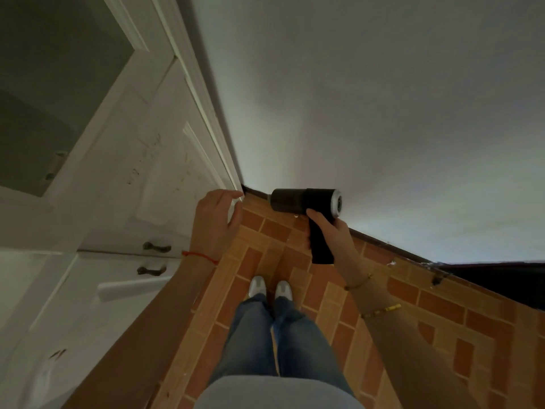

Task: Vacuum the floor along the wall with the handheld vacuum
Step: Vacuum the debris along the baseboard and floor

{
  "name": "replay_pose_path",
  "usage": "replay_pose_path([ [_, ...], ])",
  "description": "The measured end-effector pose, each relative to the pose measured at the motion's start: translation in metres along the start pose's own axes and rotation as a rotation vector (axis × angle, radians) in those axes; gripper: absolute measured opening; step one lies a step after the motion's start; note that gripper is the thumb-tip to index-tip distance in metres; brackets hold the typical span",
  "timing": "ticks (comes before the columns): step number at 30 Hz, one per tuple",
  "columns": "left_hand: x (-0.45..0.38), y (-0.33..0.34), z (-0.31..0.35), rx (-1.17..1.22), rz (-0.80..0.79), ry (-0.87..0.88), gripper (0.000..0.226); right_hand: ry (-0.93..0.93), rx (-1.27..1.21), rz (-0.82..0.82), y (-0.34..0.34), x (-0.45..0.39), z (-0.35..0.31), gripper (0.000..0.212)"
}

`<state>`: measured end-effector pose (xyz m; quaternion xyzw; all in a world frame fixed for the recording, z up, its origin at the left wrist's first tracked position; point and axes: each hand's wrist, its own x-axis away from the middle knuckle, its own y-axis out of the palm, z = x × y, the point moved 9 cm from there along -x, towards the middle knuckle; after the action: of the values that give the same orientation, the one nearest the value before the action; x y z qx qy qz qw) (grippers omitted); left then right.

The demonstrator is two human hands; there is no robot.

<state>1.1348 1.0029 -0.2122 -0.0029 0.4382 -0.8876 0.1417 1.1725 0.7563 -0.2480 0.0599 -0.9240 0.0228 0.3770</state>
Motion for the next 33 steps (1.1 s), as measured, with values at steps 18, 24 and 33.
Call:
replay_pose_path([
  [18, 0.02, 0.289, -0.219, -0.087, -0.08, 0.02, 0.032, -0.202, 0.467, 0.081, -0.008, -0.292, 0.219, 0.032],
  [24, 0.036, 0.417, -0.326, -0.134, -0.094, -0.003, 0.035, -0.287, 0.521, 0.05, 0.006, -0.415, 0.312, 0.034],
  [33, 0.054, 0.57, -0.442, -0.246, -0.178, 0.022, 0.032, -0.368, 0.569, 0.045, 0.032, -0.551, 0.408, 0.032],
])
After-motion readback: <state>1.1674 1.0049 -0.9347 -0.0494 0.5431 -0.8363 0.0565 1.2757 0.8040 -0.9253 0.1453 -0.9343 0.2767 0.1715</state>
